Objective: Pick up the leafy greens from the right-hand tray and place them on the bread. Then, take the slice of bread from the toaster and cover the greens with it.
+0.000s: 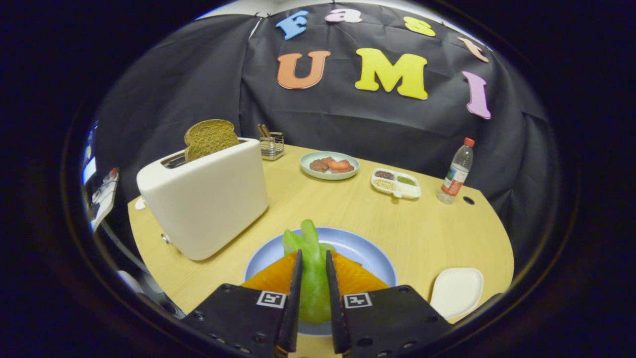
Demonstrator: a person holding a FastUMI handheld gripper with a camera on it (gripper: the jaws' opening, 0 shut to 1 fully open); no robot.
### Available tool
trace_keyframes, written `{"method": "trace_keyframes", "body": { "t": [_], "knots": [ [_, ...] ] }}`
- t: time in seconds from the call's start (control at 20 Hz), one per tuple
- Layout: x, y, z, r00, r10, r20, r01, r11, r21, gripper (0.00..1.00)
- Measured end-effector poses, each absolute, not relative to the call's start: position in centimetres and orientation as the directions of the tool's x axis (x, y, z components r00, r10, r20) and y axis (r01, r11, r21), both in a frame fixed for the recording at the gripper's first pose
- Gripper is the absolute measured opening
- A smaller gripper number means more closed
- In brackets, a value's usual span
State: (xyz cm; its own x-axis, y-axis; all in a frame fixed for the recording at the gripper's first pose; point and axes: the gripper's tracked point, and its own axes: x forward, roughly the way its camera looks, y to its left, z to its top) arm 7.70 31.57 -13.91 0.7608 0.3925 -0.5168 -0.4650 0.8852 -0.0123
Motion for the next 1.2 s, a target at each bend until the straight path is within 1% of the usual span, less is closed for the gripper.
{"method": "trace_keyframes", "body": {
  "t": [0.05,0.15,0.2,0.3,0.45,0.55,0.65,0.8,0.85,1.0,1.2],
  "knots": [
    [7.6,31.4,-13.8,0.761,0.393,-0.516,-0.465,0.885,-0.010,0.34],
    [7.6,31.5,-13.7,0.763,0.396,-0.512,-0.463,0.886,-0.005,0.36],
    [7.5,31.4,-13.6,0.765,0.396,-0.508,-0.461,0.887,-0.002,0.44],
    [7.4,31.1,-12.9,0.782,0.391,-0.486,-0.446,0.895,0.002,0.62],
    [7.4,29.9,-10.3,0.841,0.367,-0.398,-0.383,0.923,0.043,0.90],
    [7.7,28.2,-8.2,0.895,0.302,-0.328,-0.303,0.952,0.050,0.98],
    [7.4,27.3,-5.9,0.930,0.252,-0.268,-0.246,0.968,0.055,0.97],
    [6.6,26.9,-3.0,0.953,0.192,-0.234,-0.178,0.981,0.078,0.96],
    [6.4,27.6,-1.5,0.959,0.193,-0.209,-0.175,0.980,0.099,0.96],
    [5.7,31.0,2.5,0.966,0.216,-0.144,-0.198,0.971,0.131,0.96],
    [4.2,38.2,5.4,0.952,0.292,-0.095,-0.278,0.951,0.137,0.96]
  ]
}}
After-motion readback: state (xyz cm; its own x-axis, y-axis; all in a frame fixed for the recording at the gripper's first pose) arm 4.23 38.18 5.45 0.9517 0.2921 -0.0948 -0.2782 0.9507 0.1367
